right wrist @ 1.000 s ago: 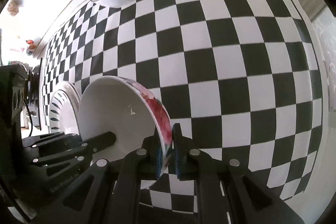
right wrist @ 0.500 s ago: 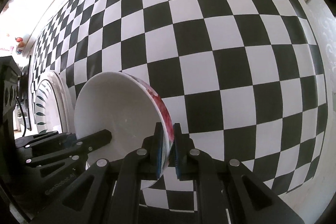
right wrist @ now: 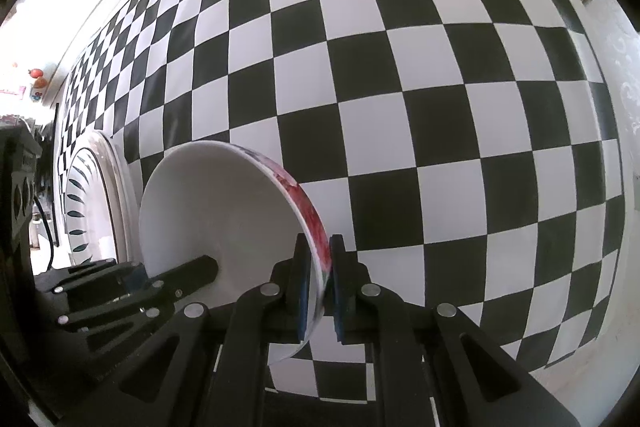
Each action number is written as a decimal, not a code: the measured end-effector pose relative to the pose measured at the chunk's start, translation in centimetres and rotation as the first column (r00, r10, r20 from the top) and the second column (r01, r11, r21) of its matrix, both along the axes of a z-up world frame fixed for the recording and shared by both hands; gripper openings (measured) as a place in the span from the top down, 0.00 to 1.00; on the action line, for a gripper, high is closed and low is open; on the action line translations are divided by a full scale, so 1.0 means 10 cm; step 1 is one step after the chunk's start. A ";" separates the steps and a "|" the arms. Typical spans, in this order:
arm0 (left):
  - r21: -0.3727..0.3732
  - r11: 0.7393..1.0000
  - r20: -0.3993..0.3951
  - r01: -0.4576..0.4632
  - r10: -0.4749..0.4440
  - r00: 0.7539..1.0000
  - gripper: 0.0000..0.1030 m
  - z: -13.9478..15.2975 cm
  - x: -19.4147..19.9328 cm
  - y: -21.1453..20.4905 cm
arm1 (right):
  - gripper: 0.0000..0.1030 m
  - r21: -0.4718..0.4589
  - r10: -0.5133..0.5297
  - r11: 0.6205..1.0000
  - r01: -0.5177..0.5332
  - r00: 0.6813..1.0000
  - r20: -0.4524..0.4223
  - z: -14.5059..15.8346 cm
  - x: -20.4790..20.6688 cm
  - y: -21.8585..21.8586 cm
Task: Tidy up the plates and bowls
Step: 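Lift the pink-floral bowl with both tools and carry it toward the plain white bowl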
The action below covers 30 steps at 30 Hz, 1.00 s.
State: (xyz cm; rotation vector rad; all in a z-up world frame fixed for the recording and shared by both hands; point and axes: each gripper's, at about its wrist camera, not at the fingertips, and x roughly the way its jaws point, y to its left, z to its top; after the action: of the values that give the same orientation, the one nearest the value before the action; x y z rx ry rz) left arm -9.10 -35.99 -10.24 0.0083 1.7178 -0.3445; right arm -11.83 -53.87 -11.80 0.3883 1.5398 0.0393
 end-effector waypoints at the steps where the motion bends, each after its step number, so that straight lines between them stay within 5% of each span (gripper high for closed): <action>1: 0.007 1.000 -0.002 -0.006 0.006 1.000 0.88 -0.01 -0.02 -0.01 | 0.90 0.008 0.005 1.000 -0.005 1.000 -0.004 -0.01 0.01 -0.01; 6: 0.037 0.999 -0.023 -0.006 0.007 1.000 0.87 0.03 -0.05 -0.03 | 0.83 0.087 -0.013 0.996 0.018 0.998 -0.059 -0.03 0.04 -0.16; 10: -0.006 0.998 -0.003 -0.057 0.057 0.998 0.86 0.39 -0.09 0.06 | 0.54 0.126 -0.060 0.990 0.065 0.997 -0.042 0.17 0.05 -0.48; 15: -0.036 0.989 0.149 -0.146 0.149 0.977 0.67 1.01 0.12 0.26 | 0.46 0.068 -0.018 0.998 0.013 0.998 0.068 0.62 0.45 -0.64; 18: -0.030 0.978 0.231 -0.207 0.208 0.951 0.59 1.21 0.55 0.39 | 0.27 0.084 0.025 0.996 -0.036 0.992 0.127 0.83 0.87 -0.61; 25: 0.005 0.942 0.271 -0.335 0.321 0.908 0.59 1.09 1.64 0.63 | 0.26 0.102 0.064 0.991 -0.084 0.981 0.183 0.97 2.08 -0.32; 30: -0.002 0.932 0.196 -0.362 0.355 0.914 0.59 0.79 2.21 0.72 | 0.26 0.124 0.060 0.989 -0.077 0.989 0.136 0.79 2.86 -0.20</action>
State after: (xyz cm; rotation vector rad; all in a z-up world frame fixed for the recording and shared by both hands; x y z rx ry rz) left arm 13.05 -28.84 -2.35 -0.2402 1.4944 -0.0382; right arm 16.77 -55.83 -3.95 0.4266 1.4228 0.2155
